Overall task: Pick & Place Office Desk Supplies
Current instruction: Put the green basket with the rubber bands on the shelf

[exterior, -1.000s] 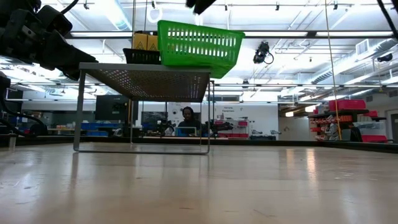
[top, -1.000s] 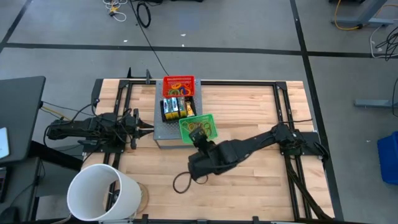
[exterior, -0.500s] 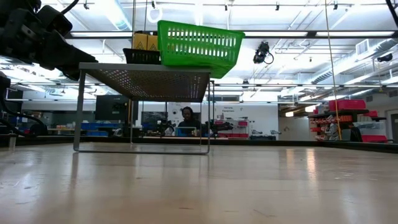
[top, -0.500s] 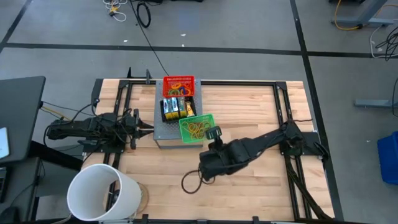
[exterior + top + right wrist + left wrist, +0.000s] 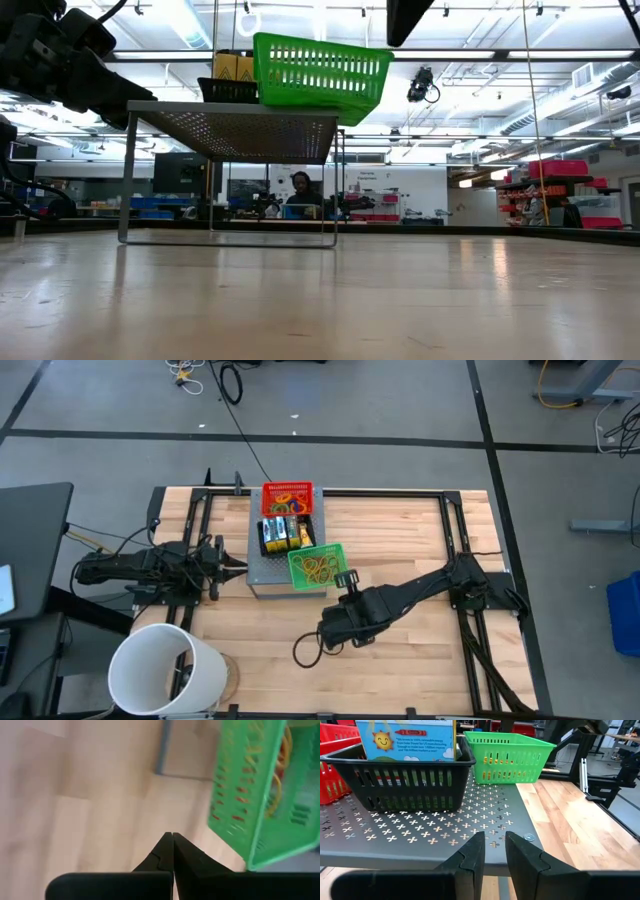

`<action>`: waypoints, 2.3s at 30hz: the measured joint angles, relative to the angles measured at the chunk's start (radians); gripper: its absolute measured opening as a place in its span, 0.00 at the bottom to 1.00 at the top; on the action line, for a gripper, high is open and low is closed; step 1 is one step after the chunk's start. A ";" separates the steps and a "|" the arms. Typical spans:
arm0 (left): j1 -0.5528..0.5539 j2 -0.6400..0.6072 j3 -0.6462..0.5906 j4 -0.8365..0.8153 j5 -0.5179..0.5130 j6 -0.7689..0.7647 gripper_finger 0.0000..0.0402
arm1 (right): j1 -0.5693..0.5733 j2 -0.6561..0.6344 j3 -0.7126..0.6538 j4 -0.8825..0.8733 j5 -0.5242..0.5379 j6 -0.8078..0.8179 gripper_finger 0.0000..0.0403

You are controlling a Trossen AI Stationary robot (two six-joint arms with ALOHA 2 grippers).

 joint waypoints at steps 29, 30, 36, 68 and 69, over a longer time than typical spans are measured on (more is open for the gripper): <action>0.000 0.000 0.000 0.003 0.007 -0.001 0.21 | -0.027 0.000 -0.233 0.000 0.405 0.055 0.00; 0.000 0.000 0.000 0.003 0.007 0.003 0.21 | -0.022 0.000 -0.224 0.000 0.402 0.042 0.00; 0.000 0.000 0.000 0.003 0.007 0.004 0.21 | -0.020 0.000 -0.216 0.008 0.380 0.019 0.00; 0.000 0.000 0.000 0.000 0.007 0.001 0.21 | -0.038 0.000 -0.215 0.350 0.379 -0.373 0.00; 0.000 0.000 0.000 -0.001 0.007 0.001 0.21 | -0.032 0.000 -0.215 0.334 0.379 -0.363 0.00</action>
